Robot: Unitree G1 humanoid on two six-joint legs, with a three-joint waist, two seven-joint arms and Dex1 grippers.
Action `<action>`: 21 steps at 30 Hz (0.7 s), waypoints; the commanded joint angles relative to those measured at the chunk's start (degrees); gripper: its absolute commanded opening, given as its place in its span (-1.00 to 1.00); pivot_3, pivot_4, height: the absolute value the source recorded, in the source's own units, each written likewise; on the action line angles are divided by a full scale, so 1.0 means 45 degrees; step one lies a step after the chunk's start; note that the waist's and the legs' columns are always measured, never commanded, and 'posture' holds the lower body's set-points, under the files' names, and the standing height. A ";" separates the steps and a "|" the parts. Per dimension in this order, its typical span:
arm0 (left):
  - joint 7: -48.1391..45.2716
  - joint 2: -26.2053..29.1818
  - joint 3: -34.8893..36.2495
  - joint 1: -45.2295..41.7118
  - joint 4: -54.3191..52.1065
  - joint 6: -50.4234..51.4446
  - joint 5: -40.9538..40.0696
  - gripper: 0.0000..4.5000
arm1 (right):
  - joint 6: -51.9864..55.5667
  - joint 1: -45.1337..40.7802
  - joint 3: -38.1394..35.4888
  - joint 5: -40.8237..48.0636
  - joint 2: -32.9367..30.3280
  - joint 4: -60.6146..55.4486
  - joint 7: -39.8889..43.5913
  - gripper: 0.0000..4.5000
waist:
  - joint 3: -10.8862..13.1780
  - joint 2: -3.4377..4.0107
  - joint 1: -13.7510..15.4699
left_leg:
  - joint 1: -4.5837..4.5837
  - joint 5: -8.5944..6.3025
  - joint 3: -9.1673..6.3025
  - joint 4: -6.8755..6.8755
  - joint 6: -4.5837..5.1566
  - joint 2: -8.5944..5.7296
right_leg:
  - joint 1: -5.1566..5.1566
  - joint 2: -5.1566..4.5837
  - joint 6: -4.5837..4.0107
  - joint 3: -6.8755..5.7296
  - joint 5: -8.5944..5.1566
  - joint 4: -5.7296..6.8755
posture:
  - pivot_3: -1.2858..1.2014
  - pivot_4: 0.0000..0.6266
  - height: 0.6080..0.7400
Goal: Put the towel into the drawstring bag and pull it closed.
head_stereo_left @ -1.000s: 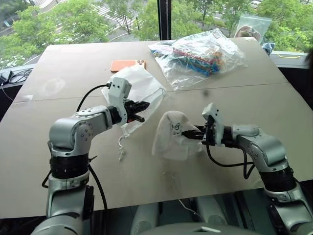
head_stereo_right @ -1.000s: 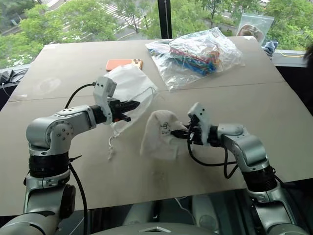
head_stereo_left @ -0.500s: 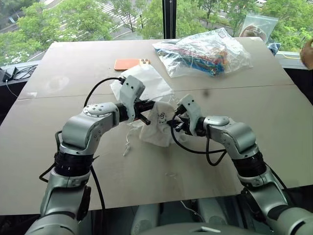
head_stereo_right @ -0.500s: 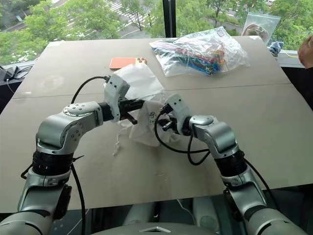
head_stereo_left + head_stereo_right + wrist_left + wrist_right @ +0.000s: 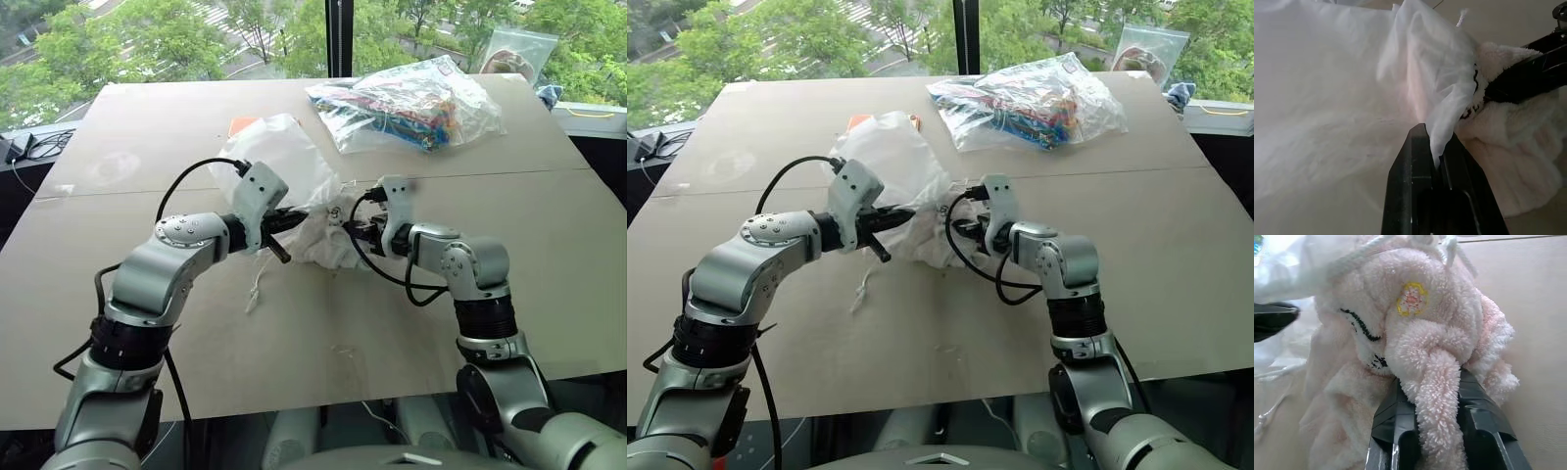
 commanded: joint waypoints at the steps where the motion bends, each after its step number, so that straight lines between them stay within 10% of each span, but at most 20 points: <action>1: -0.0353 -0.0474 0.1013 -0.0470 0.0484 -0.0256 -0.0821 -1.00 | -0.0232 -0.0267 0.0586 -0.0009 -0.0370 -0.0200 0.0295 -0.94 | 0.0002 0.0003 0.0002 | 0.0001 0.0000 -0.0001 0.0000 0.0000 0.0000 | 0.0000 0.0000 0.0000 0.0000 0.0000 0.0000 | 0.03 -0.52 1.00; 10: -0.0467 -0.0474 0.0709 -0.1369 0.0611 0.0858 -0.1160 -1.00 | -0.1504 -0.0797 0.2385 -0.0251 -0.0287 0.0394 0.1161 -0.94 | 0.0004 0.0006 -0.0153 | 0.0008 0.0001 0.0004 0.0001 0.0001 0.0003 | 0.0000 0.0006 0.0001 0.0004 0.0000 0.0009 | 0.03 -0.52 1.00; 21: -0.0849 0.0069 0.1037 -0.1009 0.0181 0.2569 -0.2185 -1.00 | -0.2362 -0.1286 -0.1956 0.2765 0.2297 0.2236 0.0435 -0.94 | 0.0010 0.0017 -0.0091 | 0.0004 0.0001 -0.0027 0.0000 0.0000 0.0002 | -0.0002 0.0002 0.0000 0.0002 0.0001 0.0012 | 0.03 -0.52 1.00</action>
